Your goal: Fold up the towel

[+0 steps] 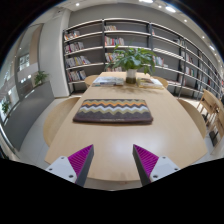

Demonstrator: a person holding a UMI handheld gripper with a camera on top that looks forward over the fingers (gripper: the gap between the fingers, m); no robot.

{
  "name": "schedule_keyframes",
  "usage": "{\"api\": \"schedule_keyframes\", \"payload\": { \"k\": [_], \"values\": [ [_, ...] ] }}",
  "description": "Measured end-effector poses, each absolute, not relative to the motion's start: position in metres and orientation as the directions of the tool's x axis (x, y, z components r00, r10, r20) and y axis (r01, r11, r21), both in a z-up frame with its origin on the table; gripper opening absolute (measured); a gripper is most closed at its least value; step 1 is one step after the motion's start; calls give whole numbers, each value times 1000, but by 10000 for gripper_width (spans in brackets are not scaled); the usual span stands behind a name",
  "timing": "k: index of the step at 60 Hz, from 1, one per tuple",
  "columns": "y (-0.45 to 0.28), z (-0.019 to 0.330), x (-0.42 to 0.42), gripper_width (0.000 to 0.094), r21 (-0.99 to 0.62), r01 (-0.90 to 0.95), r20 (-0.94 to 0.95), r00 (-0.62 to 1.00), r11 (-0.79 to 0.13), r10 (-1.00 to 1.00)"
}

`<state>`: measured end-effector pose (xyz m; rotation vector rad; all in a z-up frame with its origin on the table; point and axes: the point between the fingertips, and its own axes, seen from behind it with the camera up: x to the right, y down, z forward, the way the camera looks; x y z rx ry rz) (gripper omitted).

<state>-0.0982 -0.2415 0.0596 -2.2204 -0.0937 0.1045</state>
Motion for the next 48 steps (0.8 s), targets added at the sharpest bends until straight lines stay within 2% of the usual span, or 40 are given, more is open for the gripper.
{"api": "schedule_keyframes", "payload": {
  "k": [13,28,32,37,41,48],
  "values": [
    [-134,48,-208,787,-792,33,-74,986,-610,150],
    [-14,30,-277,739,-783,107,-16,981,-613,192],
    [-1,18,-285,683,-767,126,-1,980,-629,199],
    [0,-2,-283,551,-727,142,25,983,-672,181],
    [2,-3,-276,425,-735,156,65,985,-660,161],
    [3,-4,-268,292,-734,155,82,987,-662,140]
  ]
}}
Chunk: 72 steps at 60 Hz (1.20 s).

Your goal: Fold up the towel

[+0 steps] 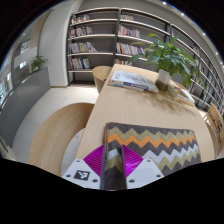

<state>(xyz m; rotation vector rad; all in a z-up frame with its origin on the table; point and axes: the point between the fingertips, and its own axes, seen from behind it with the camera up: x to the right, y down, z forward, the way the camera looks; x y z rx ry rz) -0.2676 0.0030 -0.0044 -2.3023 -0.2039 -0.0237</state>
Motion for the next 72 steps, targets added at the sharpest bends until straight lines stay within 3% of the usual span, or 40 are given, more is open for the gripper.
{"api": "schedule_keyframes", "payload": {
  "k": [3,18,31,37,42,47,51,57,66,72],
  "values": [
    [5,-4,-257,78,-731,168,116,986,-661,123],
    [3,6,-257,46,-714,78,-39,988,-695,150],
    [22,119,-155,46,-814,134,62,987,-566,145],
    [26,144,-80,46,-823,143,107,989,-550,98],
    [25,132,-29,47,-811,115,92,993,-573,68],
    [15,91,-3,68,-773,80,42,996,-629,74],
    [8,53,11,148,-724,78,31,996,-685,81],
    [-2,25,39,458,-679,157,134,987,-717,89],
    [-12,36,42,614,-688,207,171,978,-695,123],
    [-16,66,36,675,-722,186,141,982,-666,122]
  ]
}}
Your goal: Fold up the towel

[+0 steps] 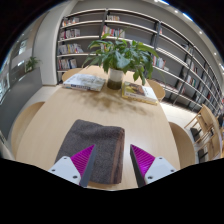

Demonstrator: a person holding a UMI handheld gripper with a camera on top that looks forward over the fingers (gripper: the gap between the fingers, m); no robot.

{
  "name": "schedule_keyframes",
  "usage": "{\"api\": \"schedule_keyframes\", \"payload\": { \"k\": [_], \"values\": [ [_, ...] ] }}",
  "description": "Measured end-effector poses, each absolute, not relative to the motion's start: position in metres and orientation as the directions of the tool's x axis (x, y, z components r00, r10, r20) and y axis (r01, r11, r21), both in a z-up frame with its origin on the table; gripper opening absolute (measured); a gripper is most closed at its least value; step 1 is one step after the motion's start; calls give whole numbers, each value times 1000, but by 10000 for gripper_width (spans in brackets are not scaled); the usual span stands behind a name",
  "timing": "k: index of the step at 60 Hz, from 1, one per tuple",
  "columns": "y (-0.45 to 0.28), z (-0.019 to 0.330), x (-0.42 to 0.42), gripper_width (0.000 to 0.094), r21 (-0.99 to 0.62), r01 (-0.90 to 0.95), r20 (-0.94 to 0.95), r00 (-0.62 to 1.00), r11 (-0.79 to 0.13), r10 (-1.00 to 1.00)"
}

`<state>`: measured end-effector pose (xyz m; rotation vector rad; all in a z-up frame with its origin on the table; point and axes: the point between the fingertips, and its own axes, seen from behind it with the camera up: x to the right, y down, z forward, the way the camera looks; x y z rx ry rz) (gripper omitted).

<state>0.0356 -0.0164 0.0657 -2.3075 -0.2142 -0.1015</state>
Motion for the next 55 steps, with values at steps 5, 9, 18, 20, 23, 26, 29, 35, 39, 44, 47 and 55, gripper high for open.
{"api": "schedule_keyframes", "payload": {
  "k": [5,9,18,20,23,26,29,35,39,44,47,55],
  "values": [
    [-27,103,28,706,-763,163,112,986,-626,121],
    [-36,134,23,723,-790,144,84,988,-596,127],
    [-71,191,13,723,-845,95,30,991,-527,129],
    [-80,199,10,724,-856,83,22,992,-510,125],
    [-94,210,7,721,-868,68,8,992,-492,124],
    [-105,216,6,723,-872,60,2,993,-487,119],
    [-118,220,8,724,-875,52,3,995,-482,101],
    [-149,222,5,722,-875,37,-8,996,-483,91],
    [-166,218,6,722,-871,56,14,996,-489,89],
    [-183,215,2,722,-868,60,14,995,-492,96],
    [-191,214,0,723,-866,60,12,995,-496,99],
    [-203,214,5,723,-868,61,21,996,-492,85]
  ]
}}
